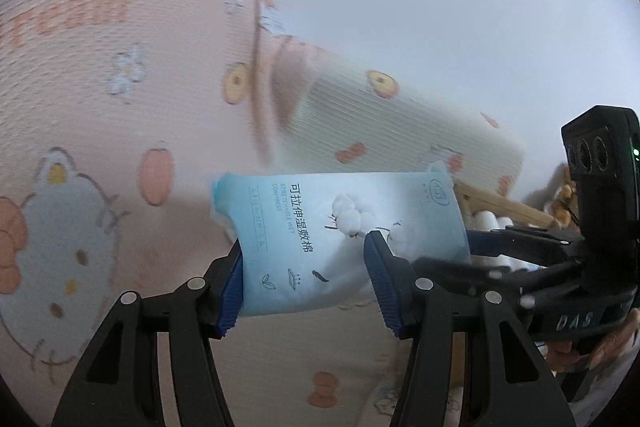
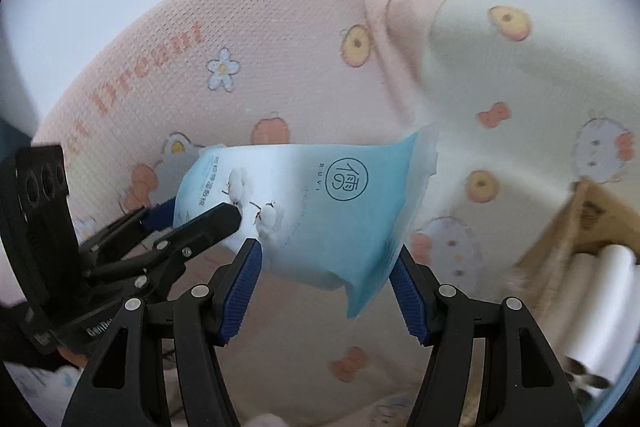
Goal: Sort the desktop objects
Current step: 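Lift the wipes pack with the left gripper toward the cardboard box, then lower the wipes pack into the box beside the paper rolls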
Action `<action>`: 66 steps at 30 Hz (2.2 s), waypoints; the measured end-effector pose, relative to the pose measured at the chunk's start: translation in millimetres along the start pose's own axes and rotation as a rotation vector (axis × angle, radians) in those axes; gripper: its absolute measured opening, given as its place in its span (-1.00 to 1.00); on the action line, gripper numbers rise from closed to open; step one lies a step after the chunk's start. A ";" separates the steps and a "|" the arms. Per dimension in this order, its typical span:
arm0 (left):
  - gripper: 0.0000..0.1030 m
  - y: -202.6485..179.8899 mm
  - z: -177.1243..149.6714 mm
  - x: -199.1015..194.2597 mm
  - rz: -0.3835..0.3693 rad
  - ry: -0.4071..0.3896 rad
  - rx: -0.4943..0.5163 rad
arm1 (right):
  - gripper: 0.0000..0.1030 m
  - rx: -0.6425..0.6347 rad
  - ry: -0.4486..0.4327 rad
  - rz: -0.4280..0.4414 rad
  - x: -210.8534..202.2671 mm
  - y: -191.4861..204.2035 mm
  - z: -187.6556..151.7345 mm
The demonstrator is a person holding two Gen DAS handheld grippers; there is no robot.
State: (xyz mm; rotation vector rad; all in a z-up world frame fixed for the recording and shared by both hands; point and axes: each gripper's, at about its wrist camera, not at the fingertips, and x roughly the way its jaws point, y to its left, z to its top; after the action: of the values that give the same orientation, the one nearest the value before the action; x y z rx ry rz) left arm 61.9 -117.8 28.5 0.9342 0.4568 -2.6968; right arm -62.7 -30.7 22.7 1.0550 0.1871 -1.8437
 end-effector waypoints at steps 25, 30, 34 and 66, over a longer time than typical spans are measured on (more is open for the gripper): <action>0.16 -193.7 -47.3 27.5 -0.135 0.015 0.631 | 0.21 0.224 0.005 -0.188 -121.2 -108.8 -84.0; 0.16 -207.5 -56.8 25.3 -0.176 0.036 0.681 | 0.21 0.252 0.026 -0.204 -130.6 -114.1 -95.6; 0.16 -212.8 -62.2 34.6 -0.216 0.108 0.688 | 0.21 0.308 0.054 -0.193 -136.6 -123.8 -108.5; 0.24 -218.1 -80.6 66.3 -0.232 0.415 0.733 | 0.21 0.458 0.209 -0.156 -129.1 -150.7 -145.5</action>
State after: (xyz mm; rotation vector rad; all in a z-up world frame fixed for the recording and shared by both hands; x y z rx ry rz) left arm -16.5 103.9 -27.7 1.7346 -0.4326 -2.9086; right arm -78.1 211.5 -17.9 1.5904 -0.0368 -1.9638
